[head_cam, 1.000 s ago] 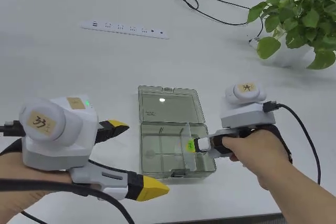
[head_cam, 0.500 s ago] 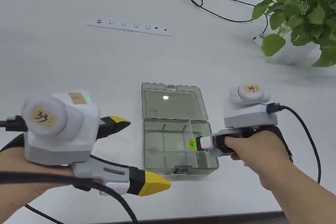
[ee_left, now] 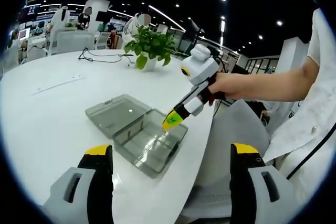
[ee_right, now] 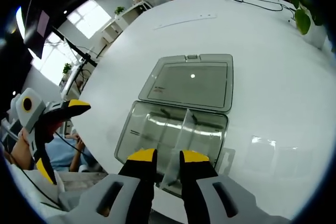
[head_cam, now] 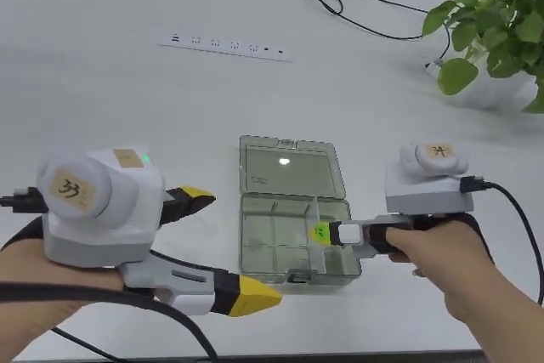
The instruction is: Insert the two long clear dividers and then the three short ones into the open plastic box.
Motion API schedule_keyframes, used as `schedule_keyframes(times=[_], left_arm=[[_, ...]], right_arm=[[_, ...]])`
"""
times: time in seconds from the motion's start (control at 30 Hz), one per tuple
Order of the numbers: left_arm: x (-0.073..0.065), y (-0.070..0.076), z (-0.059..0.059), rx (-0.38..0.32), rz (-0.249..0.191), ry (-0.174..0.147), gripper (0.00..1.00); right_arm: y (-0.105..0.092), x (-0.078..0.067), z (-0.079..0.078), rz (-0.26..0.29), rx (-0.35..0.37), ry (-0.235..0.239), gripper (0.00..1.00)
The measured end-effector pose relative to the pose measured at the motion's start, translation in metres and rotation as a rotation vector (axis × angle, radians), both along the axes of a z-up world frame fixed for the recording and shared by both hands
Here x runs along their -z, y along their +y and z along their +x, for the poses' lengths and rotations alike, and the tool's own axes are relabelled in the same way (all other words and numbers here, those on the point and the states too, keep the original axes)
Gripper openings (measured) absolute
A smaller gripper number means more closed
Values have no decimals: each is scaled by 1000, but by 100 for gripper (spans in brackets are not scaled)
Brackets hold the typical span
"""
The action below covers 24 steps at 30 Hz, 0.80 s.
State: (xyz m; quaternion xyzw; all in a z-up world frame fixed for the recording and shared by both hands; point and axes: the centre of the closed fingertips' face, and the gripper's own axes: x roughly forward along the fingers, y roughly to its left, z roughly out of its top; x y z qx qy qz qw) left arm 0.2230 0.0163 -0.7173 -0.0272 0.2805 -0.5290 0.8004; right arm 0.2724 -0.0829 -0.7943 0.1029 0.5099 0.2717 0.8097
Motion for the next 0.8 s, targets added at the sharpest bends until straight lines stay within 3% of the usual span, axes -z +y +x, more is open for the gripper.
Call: schedule_keyframes(times=[0.33,0.8], left_arm=[[-5,1,-1,-39,17,-3,94],[-16,0,1,-129,27,-11,94]], right_arm=[[-7,-21,4,54,-40,-70,28],[-19,-48,-4,110,-130,-156,41]])
